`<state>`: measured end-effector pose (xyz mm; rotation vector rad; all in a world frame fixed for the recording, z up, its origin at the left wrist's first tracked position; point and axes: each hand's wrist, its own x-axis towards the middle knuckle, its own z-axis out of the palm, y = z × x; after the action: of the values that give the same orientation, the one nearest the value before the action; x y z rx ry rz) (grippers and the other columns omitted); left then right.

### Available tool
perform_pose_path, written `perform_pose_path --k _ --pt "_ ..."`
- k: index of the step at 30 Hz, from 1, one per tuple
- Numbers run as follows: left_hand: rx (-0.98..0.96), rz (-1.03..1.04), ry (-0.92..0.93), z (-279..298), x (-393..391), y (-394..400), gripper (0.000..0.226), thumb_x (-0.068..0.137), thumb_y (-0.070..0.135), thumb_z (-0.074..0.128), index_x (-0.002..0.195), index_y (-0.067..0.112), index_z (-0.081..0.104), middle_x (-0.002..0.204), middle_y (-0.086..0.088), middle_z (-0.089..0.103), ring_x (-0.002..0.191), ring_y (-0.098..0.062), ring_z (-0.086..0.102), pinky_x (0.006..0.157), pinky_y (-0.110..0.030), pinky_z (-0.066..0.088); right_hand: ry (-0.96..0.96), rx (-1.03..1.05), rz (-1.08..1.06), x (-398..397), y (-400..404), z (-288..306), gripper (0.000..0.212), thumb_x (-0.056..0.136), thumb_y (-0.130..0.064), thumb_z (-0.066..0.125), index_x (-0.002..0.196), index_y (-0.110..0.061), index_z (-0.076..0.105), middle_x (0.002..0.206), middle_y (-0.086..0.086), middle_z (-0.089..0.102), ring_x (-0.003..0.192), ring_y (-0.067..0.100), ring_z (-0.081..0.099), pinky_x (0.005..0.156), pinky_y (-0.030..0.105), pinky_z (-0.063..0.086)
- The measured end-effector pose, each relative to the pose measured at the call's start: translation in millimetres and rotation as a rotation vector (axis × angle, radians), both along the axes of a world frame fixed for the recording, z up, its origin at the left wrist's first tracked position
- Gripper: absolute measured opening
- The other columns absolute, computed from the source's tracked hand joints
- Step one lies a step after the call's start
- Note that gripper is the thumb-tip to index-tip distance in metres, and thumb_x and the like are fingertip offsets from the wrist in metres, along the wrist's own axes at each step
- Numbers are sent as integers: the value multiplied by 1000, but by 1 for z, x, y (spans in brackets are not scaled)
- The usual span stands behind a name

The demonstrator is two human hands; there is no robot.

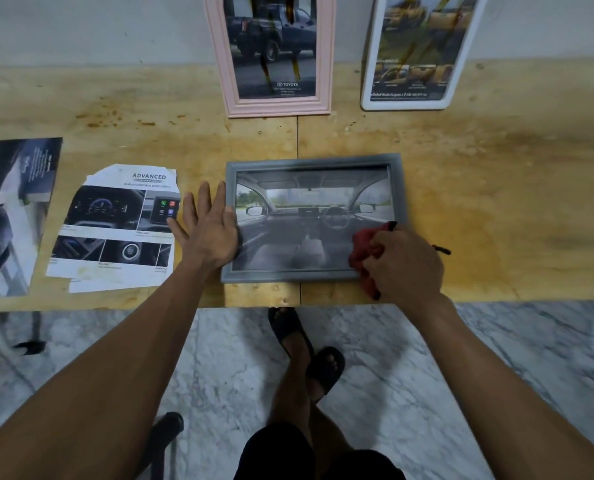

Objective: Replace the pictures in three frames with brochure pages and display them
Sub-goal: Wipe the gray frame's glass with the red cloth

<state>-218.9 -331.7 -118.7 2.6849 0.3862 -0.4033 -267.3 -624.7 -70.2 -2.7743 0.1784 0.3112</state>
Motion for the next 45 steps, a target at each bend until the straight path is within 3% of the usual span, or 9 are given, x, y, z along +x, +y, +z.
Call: perform_pose_path --k 7,10,14,20,26,35,39,42,45 --pt "5 -19 -11 -1 -1 0 54 107 42 17 159 36 3 167 6 -9 153 -25 -16 117 -62 -13 27 -117 53 12 -19 14 20 74 -17 65 61 -22 50 69 -6 41 71 30 61 59 36 41" --pt "7 -14 -5 -1 -2 1 54 107 43 17 159 37 4 167 7 -9 153 -24 -15 117 -62 -13 -34 -106 -57 18 -27 22 4 78 -20 63 82 -20 65 86 -3 47 80 28 60 62 32 38" --pt "16 -16 -4 0 -2 -1 54 107 42 17 159 37 5 167 7 -9 153 -24 -14 117 -61 -12 -181 -114 -267 21 -44 26 30 83 -28 58 111 -19 66 110 7 50 93 34 58 69 35 40" --pt "21 -14 4 1 -2 -1 54 107 43 16 159 36 4 167 7 -9 153 -24 -15 117 -61 -13 -136 -207 -364 13 -57 4 39 82 -16 56 120 -21 61 120 11 49 112 37 45 87 52 40" --pt "16 -17 2 2 -3 -1 54 107 45 16 159 36 4 167 7 -9 153 -24 -16 117 -61 -13 -88 -255 -342 2 -54 -4 51 86 -21 56 136 -24 48 128 9 49 117 39 41 88 52 39" --pt "36 -30 -26 3 -4 -2 56 106 44 15 160 31 5 168 3 -5 153 -28 -12 116 -64 -12 -174 -284 -303 3 -17 21 32 80 -20 61 112 -20 63 137 5 42 123 36 34 91 47 31" --pt "164 -74 -111 8 -4 -6 52 104 39 21 154 23 24 162 -7 19 152 -34 5 116 -66 -8 -71 -44 -291 16 -5 18 40 91 -20 52 130 -14 52 133 13 46 122 36 36 91 45 36" --pt "255 -29 -218 15 -8 -11 39 100 37 34 126 15 53 135 -18 48 133 -39 35 116 -63 14 -1 131 -349 23 -4 9 40 95 -21 49 133 -9 46 133 18 45 119 39 40 93 46 37" --pt "201 101 -226 19 -16 -23 40 100 39 40 113 11 65 122 -20 54 119 -38 42 105 -52 27 11 165 -393 27 -4 2 40 97 -22 47 134 -9 46 133 17 45 120 39 41 97 46 36"
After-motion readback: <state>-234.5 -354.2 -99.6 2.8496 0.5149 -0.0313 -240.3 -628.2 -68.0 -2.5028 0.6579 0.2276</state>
